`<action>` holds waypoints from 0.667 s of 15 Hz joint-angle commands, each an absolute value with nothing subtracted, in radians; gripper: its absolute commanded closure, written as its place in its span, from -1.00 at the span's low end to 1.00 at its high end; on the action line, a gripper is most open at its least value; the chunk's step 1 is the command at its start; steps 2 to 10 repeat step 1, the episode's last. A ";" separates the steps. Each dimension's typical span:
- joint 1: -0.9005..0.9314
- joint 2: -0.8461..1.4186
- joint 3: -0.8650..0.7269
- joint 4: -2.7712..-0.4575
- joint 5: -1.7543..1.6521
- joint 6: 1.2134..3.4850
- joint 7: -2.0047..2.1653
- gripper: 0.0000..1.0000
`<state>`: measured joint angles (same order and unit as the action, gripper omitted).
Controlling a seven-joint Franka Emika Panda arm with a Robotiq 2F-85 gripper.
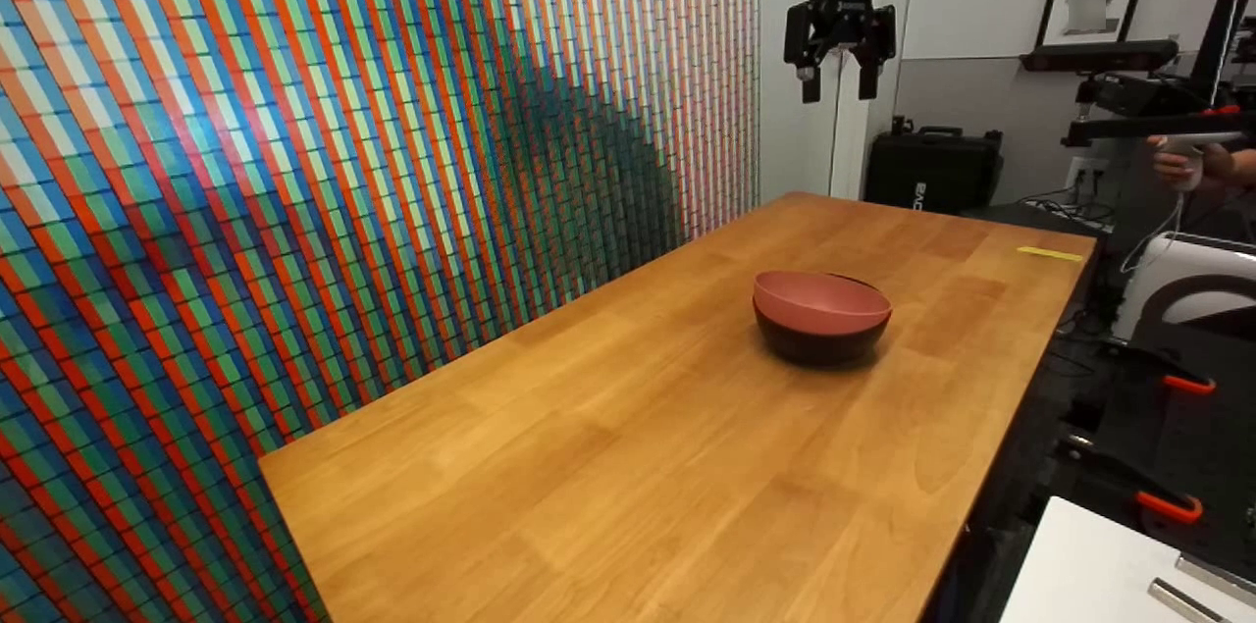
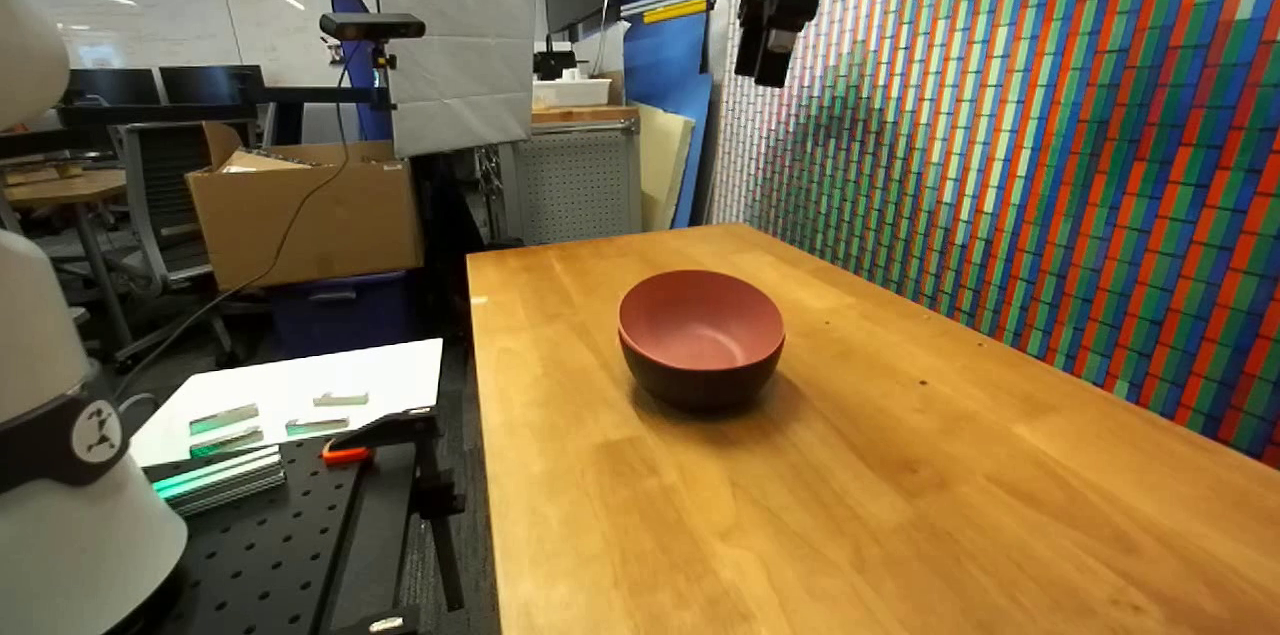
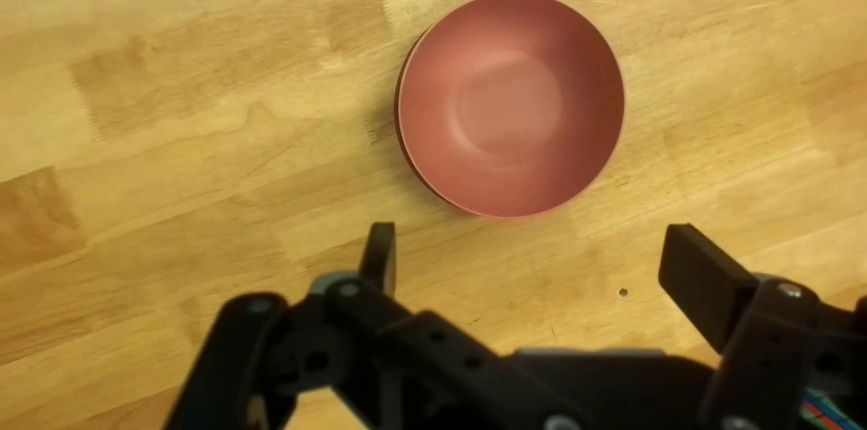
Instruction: Put the pink bowl inside the black bowl
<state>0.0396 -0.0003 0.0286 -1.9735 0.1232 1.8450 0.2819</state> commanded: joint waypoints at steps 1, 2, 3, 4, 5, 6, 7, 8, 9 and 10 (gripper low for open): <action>0.038 0.002 0.032 -1.973 0.123 1.843 0.282 -1.00; 0.038 0.002 0.032 -1.973 0.123 1.843 0.282 -1.00; 0.038 0.002 0.032 -1.973 0.123 1.843 0.282 -1.00; 0.038 0.002 0.032 -1.973 0.123 1.843 0.282 -1.00; 0.038 0.002 0.032 -1.973 0.123 1.843 0.282 -1.00; 0.038 0.002 0.032 -1.973 0.123 1.843 0.282 -1.00; 0.038 0.002 0.032 -1.973 0.123 1.843 0.282 -1.00; 0.038 0.002 0.032 -1.973 0.123 1.843 0.282 -1.00; 0.038 0.002 0.032 -1.973 0.123 1.843 0.282 -1.00; 0.038 0.002 0.032 -1.973 0.123 1.843 0.282 -1.00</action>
